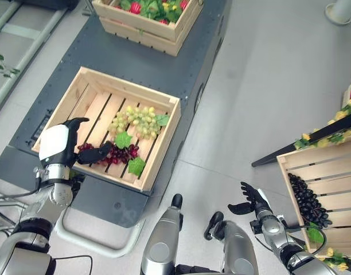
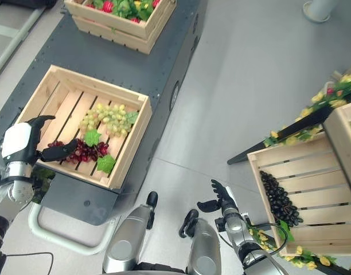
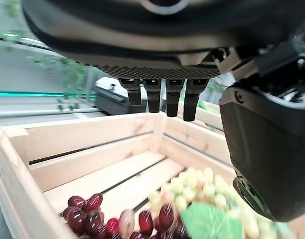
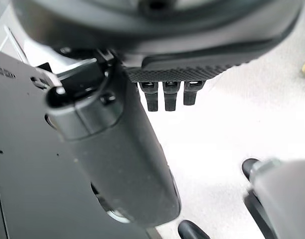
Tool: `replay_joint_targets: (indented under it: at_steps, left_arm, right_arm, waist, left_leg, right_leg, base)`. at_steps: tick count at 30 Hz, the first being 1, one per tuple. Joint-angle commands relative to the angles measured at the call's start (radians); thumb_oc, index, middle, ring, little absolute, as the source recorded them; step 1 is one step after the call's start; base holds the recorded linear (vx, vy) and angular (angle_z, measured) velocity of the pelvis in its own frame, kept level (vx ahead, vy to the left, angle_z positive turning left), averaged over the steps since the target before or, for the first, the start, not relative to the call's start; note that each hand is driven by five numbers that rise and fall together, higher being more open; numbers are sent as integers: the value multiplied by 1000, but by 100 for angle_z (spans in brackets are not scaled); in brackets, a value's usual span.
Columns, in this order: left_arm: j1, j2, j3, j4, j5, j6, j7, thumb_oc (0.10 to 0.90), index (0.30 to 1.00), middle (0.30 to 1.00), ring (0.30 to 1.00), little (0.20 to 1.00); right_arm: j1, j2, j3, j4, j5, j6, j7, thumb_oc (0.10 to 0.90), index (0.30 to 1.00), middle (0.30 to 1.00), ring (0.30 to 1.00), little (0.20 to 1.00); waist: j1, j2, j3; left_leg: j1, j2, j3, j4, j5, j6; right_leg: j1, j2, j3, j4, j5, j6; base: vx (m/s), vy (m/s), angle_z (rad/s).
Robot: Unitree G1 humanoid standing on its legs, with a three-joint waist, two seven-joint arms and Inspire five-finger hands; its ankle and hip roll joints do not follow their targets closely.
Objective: Pick up the fruits from the basket on one side to the basket on the other side
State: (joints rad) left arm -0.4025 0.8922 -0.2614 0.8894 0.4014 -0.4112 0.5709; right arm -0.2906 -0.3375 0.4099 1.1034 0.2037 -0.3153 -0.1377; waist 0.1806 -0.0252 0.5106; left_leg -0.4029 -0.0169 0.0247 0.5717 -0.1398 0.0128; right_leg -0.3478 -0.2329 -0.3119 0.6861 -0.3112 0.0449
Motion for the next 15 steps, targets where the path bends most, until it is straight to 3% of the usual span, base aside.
replay_joint_targets:
  at_steps: [1, 11, 15]
  left_arm:
    - [-82, 141, 39, -73, 58, 37, 100, 800, 900, 900, 900, 900]
    - [-204, 269, -124, -119, 105, 108, -29, 800, 900, 900, 900, 900]
    - [-201, 298, -133, -155, 88, 87, -71, 800, 900, 900, 900, 900]
  right_arm:
    - [21, -75, -13, -73, 13, -58, 7, 800, 900, 900, 900, 900]
    - [-31, -117, -9, -48, 15, -79, 42, 800, 900, 900, 900, 900]
    - [-25, -120, -13, -50, 20, -87, 60, 800, 900, 900, 900, 900]
  waist:
    - [-15, 7, 1]
    - [-8, -1, 9]
    - [-2, -4, 9]
  left_leg:
    - [-16, -31, 49, 78, -105, 39]
    - [-181, -16, 45, 201, -132, 41]
    - [-200, -18, 39, 216, -136, 40]
  right_leg:
    - [11, 29, -31, 116, -32, -75]
    - [-135, 29, -22, 227, -75, -93]
    - [-149, 31, -23, 233, -73, -90]
  base:
    - [-90, 98, 1]
    - [-48, 59, 5]
    - [13, 23, 7]
